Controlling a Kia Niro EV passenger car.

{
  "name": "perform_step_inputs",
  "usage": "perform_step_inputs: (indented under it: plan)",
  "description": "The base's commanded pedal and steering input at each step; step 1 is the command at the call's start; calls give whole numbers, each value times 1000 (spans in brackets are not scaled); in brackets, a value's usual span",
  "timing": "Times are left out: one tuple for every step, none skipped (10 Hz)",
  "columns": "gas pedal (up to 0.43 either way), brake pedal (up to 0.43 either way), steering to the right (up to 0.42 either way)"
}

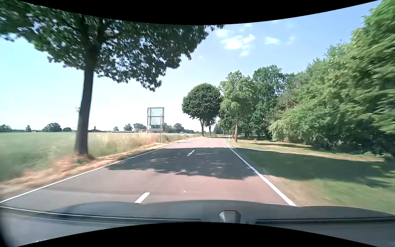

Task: Follow the waypoints while adhering to traffic rules and regulations

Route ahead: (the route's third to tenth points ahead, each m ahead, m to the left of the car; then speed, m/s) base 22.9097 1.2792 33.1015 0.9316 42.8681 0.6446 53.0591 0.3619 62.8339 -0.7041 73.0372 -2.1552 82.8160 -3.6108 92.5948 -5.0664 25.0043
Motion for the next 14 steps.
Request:
perform_step_inputs:
  plan:
    - [480,6,2]
    - [480,6,2]
    - [480,6,4]
    - [480,6,6]
    - [480,6,10]
    - [461,6,13]
    - [461,6,14]
    - [449,6,14]
    - [429,6,15]
    - [421,6,15]
    - [409,6,14]
    - [390,6,16]
    - [370,6,18]
    - [370,6,20]
